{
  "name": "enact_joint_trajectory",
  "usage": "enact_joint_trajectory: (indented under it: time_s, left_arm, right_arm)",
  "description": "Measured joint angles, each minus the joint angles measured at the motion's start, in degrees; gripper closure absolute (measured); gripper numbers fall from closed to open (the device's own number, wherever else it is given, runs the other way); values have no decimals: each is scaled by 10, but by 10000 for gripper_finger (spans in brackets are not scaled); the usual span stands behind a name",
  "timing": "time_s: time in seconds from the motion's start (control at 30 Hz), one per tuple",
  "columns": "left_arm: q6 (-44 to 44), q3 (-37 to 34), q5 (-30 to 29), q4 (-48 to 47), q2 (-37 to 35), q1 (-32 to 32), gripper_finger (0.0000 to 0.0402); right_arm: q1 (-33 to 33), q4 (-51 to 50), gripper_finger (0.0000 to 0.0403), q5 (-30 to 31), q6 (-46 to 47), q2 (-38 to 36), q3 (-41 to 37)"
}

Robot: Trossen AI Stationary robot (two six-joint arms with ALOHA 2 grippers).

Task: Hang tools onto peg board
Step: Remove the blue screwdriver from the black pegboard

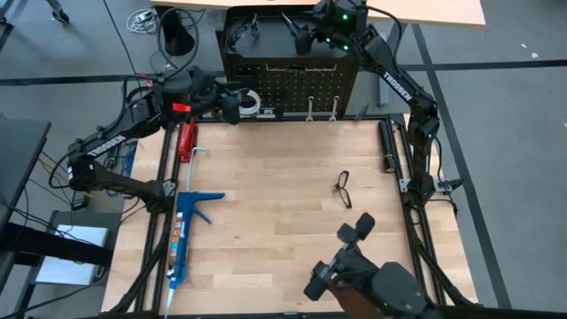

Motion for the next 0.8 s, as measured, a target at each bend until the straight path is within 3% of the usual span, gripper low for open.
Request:
enact_joint_trajectory:
  time_s: [0.27, 0.67, 0.8]
  left_arm:
    - [-4, 0, 0, 0, 0, 0, 220]
    - [7, 0, -2, 0, 0, 0, 220]
    - [44, 0, -42, -3, 0, 4, 220]
  right_arm:
    - [-4, 54, 175, -25, 58, -3, 35]
    - [-13, -100, 189, -7, 92, -5, 37]
    - [-10, -101, 192, -12, 76, -18, 38]
